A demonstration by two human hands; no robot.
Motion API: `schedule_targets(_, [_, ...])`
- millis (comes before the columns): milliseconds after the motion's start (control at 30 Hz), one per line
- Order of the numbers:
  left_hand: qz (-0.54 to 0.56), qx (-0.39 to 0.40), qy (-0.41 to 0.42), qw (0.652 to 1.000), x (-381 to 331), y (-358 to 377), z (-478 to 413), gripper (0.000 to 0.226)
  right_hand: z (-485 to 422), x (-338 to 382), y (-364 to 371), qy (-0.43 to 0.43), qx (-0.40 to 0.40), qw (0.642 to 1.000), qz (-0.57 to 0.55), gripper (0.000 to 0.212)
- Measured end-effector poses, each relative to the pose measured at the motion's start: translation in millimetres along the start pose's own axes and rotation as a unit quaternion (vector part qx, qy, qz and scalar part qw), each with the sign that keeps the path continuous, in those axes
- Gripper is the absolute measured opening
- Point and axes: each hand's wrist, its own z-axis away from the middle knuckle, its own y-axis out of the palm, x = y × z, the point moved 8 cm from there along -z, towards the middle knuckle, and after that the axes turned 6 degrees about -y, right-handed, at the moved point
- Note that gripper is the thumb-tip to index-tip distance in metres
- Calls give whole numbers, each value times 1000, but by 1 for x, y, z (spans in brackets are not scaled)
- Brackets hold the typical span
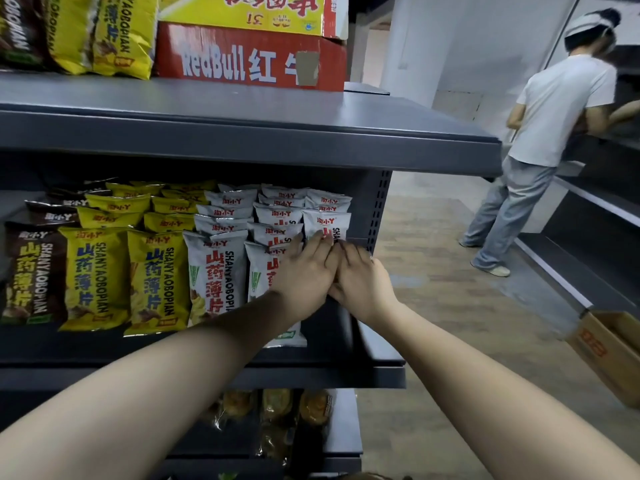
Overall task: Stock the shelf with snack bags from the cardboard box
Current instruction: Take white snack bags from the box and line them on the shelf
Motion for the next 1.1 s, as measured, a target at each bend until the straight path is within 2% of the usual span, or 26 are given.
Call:
schedule_targets(167, [83,-61,38,994,-22,-31,30,50,34,11,-17,-6,-7,999,-34,60])
schedule_targets(300, [122,-87,28,988,-39,-46,65,44,70,16,-20,-6,16,999,-29,52])
schedule_targets(433, [142,-64,20,988,-63,-43,103,46,119,23,-22,-25,38,999,-13,46])
schedule_targets(533, [160,-22,13,987,-84,-30,126,34,155,29,-24,-35,11,999,12,29])
schedule_targets(567, [163,-5,8,987,-91,-24,133,30,166,31,-18,-40,28,999,16,28])
schedule_targets(700, [156,112,-39,981,-111,9,163,19,202,42,12,-44,101,994,14,37])
schedule_targets(767, [148,176,-56,972,-121,30,181,20,214,50,19,-38,105,994,3,42])
schedule_targets(933, [189,237,-73,950,-150,57,214,34,240,75,37,-43,72,996,-38,38])
schedule_targets(1100, [154,323,-94,929,-163,85,252,28,278,80,96,-8,174,983,-67,30])
